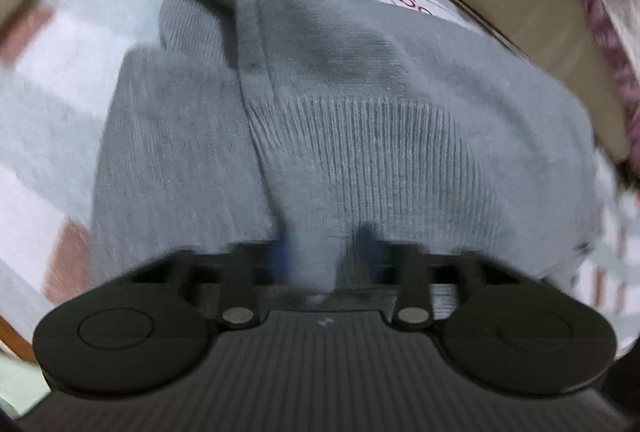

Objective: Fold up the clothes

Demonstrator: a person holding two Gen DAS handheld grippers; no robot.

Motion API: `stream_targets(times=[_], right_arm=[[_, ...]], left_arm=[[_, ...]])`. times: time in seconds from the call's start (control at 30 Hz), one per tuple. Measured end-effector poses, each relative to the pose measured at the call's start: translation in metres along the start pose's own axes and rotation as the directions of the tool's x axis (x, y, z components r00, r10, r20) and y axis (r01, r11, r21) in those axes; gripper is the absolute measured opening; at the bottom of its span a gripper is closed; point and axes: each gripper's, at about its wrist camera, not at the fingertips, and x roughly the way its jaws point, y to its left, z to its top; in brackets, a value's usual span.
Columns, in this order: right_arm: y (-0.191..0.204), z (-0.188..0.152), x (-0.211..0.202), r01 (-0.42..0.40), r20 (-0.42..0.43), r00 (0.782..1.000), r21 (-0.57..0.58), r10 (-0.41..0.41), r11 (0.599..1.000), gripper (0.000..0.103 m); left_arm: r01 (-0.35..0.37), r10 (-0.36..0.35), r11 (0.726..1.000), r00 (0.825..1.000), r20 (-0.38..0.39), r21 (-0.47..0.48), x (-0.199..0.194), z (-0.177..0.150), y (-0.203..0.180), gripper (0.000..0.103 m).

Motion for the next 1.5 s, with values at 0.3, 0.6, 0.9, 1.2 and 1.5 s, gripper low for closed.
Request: stream_targets(times=[0.3, 0.6, 0.9, 1.2, 1.5], right_arm=[[0.05, 0.008, -0.008, 0.324, 0.273, 0.932, -0.339, -0.237, 0.883, 0.066], [0.021, 0.042, -0.009, 0.293, 0.379, 0.906, -0.236, -0.189, 0.927, 0.007], [-0.019, 0.043, -0.041, 0.079, 0.38, 0.922, 0.007, -0.075, 0.997, 0.007], [-0.022, 0.035, -0.032, 0.013, 0.365, 0.931, 0.026, -0.022, 1.0, 0.008], [-0.002, 0.008, -0.038, 0.043, 0.278, 0.96, -0.065, -0.023, 0.997, 0.008]], left_arm=[[0.232, -0.236, 0.972, 0.964, 0.125, 0.044, -0.05, 0.021, -0.01, 0.008], [0.3, -0.308, 0.951, 0.941, 0.143, 0.076, -0.052, 0.034, -0.001, 0.01], [0.332, -0.289, 0.847, 0.943, 0.164, -0.416, -0.049, 0.04, 0.102, 0.043], [0.256, -0.271, 0.81, 0.961, 0.051, -0.527, -0.007, 0.036, 0.117, 0.05], [0.299, -0.258, 0.847, 0.954, 0.152, -0.44, -0.004, 0.049, 0.096, 0.006]])
